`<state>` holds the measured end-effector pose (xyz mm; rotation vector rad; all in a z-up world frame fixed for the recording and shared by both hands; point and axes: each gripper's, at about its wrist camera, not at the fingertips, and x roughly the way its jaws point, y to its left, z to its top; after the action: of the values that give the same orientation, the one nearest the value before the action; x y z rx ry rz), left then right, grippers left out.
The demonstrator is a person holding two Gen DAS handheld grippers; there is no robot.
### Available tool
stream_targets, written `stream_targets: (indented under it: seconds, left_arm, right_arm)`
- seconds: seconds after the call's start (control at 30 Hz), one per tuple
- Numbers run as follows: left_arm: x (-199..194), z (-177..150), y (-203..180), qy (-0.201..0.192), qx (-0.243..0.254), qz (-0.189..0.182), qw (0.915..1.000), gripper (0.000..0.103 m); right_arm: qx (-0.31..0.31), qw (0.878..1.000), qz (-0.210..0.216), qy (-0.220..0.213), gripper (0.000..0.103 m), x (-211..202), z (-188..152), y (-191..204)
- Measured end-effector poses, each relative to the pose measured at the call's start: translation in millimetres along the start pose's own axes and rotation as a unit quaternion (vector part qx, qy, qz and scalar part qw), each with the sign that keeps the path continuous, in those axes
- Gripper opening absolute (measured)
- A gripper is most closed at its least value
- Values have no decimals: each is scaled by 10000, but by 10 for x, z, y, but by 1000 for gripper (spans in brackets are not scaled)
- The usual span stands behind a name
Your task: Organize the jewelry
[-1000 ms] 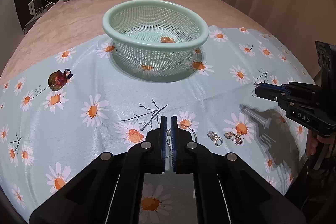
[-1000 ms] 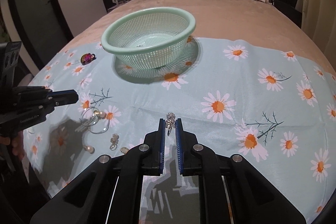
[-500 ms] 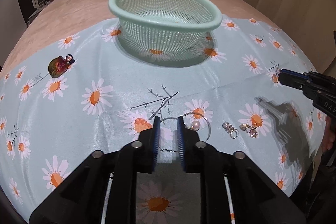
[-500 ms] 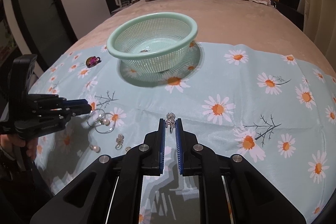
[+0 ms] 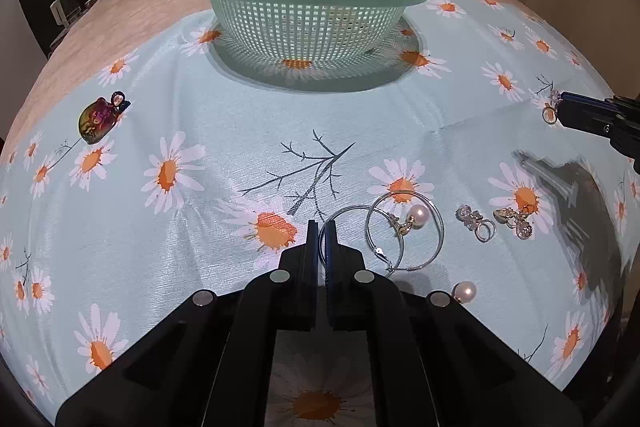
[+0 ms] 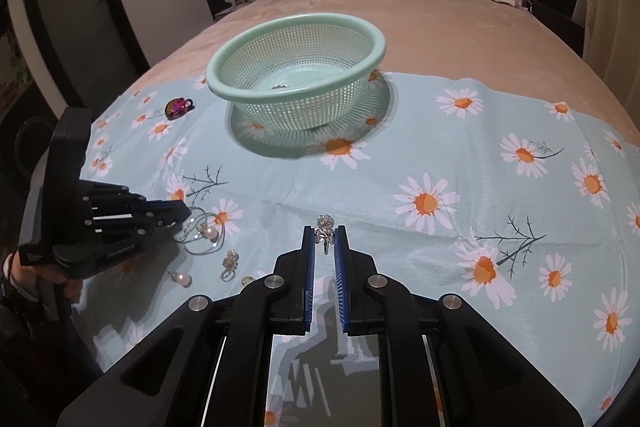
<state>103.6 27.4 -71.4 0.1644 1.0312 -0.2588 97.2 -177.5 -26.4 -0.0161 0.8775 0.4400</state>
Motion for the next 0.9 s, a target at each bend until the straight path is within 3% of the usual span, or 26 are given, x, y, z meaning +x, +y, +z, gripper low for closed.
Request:
stream_targets:
  seconds: [0.17,0.6,0.9]
  left_arm:
    - [-123,44,-8,11,116,99,9999,3]
    - [-805,445,-103,-600,708,267,9953,2]
    - [-972,780,13,-829,706,332,9935,2]
  right_arm:
    - [25,9998,36,-180,9,-135,49,-31]
    - [-273,9977,47,-621,9,-502,314,40]
    - [-495,9960,52,-748,10,-535,564,129]
